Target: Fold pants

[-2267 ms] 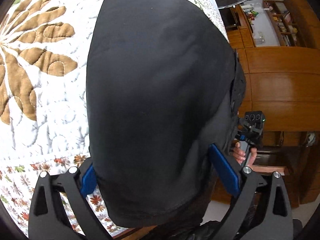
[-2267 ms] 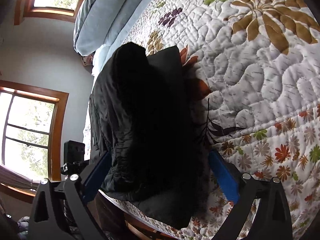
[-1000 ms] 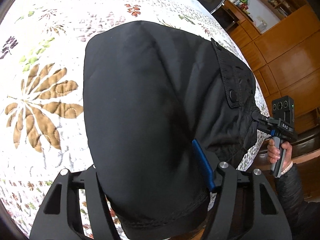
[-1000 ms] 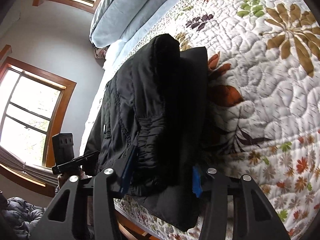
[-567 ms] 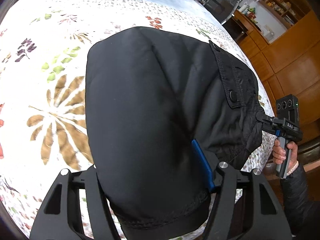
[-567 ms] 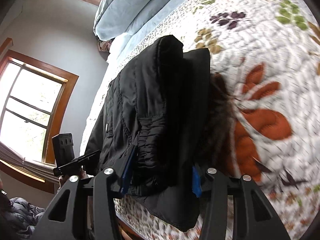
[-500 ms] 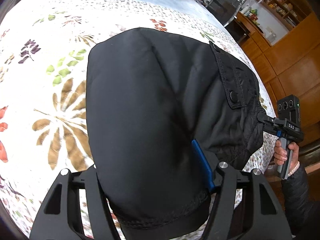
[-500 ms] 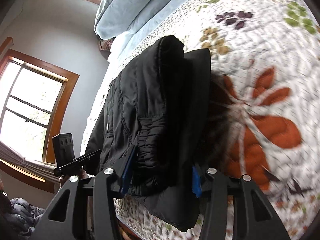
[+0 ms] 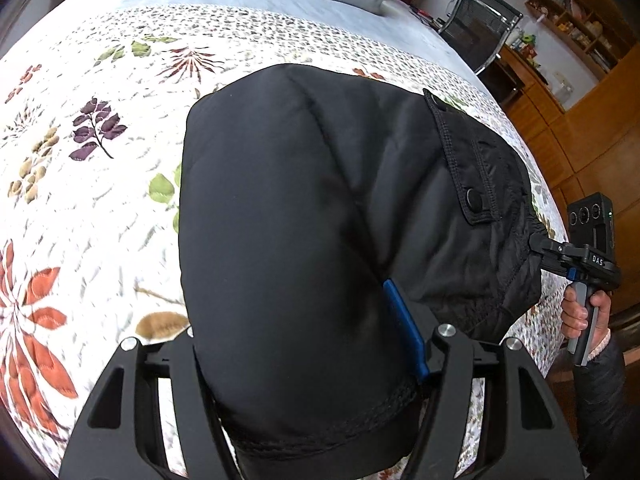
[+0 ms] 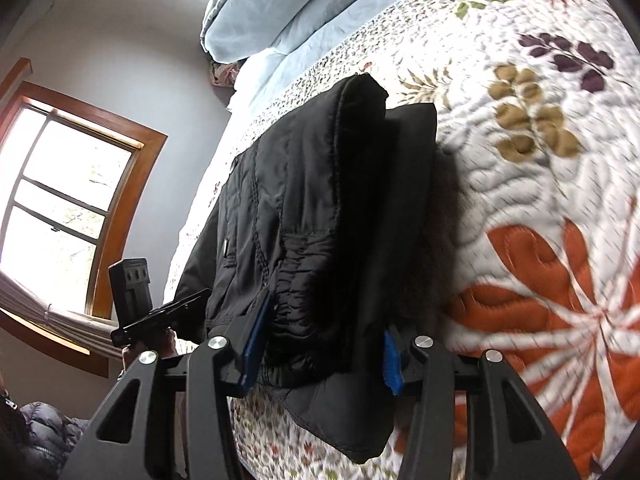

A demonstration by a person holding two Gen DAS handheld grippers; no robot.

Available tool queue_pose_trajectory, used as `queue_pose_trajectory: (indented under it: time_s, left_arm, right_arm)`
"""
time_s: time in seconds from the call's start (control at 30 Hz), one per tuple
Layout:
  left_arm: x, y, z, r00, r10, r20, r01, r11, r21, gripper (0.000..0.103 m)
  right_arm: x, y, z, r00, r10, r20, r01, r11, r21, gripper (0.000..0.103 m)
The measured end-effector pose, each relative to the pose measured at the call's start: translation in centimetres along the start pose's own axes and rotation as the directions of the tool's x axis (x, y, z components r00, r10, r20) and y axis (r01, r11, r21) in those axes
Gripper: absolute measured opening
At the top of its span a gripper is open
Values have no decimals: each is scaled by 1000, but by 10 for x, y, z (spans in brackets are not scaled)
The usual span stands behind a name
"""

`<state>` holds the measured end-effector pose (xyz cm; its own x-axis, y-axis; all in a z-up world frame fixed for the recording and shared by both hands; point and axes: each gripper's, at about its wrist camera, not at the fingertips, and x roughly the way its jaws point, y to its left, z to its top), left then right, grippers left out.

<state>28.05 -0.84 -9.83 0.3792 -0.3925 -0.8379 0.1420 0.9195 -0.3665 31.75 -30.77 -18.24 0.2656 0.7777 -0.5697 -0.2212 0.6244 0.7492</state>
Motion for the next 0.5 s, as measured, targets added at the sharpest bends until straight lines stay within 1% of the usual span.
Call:
queue_pose_trajectory:
  time_s: [0.2,0.37,0.5]
  left_arm:
    - [3,5,10,1000,11,9,-11,1000,-18,64]
    - [4,10,14,1000,12,18,-12,1000,-23,65]
    - [11,4,24,1000,17,20,-17,999,-29,66]
  right_arm:
    - [10,1,17,1000,-2,-3,2,1000,-3,49]
    - [10,-3,21,1000,1,-6,-1,1000,0,49]
    - [8,-9,24,1000,8,-2,-8,1000,6,49]
